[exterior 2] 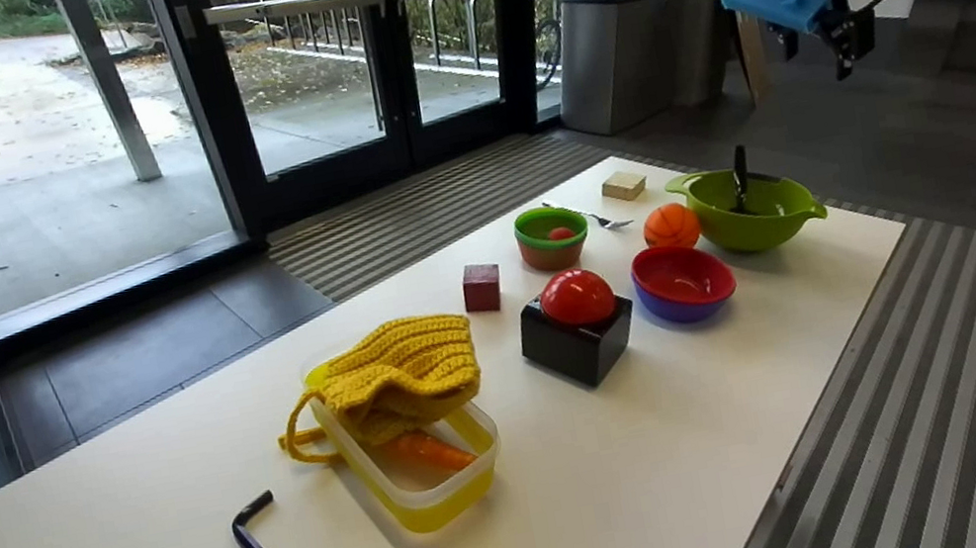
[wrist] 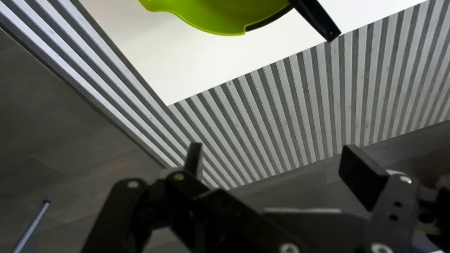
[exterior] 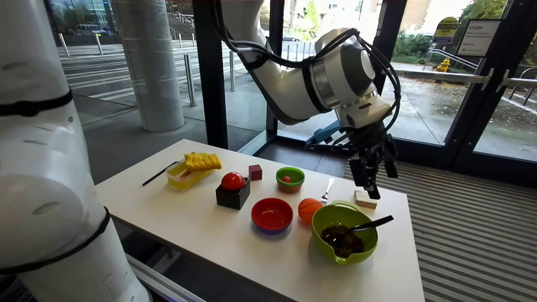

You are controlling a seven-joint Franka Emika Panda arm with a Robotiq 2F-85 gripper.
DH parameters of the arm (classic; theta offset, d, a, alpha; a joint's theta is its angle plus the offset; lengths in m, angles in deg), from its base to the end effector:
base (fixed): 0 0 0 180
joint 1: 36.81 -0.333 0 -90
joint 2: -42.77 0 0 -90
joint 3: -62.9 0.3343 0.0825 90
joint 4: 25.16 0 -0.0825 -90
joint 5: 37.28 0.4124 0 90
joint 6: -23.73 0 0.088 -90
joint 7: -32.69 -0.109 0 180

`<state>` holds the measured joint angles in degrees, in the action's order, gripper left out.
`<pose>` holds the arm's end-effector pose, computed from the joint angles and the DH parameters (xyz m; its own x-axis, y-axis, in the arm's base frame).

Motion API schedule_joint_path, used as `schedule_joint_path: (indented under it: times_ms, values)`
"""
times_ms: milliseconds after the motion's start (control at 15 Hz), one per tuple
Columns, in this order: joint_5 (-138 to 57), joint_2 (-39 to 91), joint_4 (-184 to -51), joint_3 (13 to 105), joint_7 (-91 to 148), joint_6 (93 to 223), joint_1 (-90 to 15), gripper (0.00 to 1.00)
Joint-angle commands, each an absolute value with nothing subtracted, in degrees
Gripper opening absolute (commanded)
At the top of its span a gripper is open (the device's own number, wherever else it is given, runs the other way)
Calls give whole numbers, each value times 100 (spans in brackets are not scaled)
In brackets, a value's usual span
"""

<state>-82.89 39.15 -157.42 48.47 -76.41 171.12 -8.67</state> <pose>0.4159 -0.3668 0.3313 -0.4111 -0.7772 0.4763 -0.9109 0.3707 -0.1813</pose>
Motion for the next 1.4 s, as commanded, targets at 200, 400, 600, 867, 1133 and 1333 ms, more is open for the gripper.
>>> schedule_joint_path:
  times_ms: [200, 400, 600, 867, 1133, 1333]
  values:
    - [-9142, 3043, -14981, 4169, -9048, 17242, -1336, 100]
    - [-9159, 2529, -14561, 3945, -9387, 17250, -1376, 100]
    - [-8863, 2095, -14299, 3871, -9069, 17275, -1343, 100]
    - [-8328, 1745, -14236, 3971, -8278, 17451, -1250, 100]
    - [-7462, 1612, -14325, 4119, -6625, 17552, -1216, 100]
    - [-7175, 1618, -14253, 4289, -5280, 17392, -1065, 100]
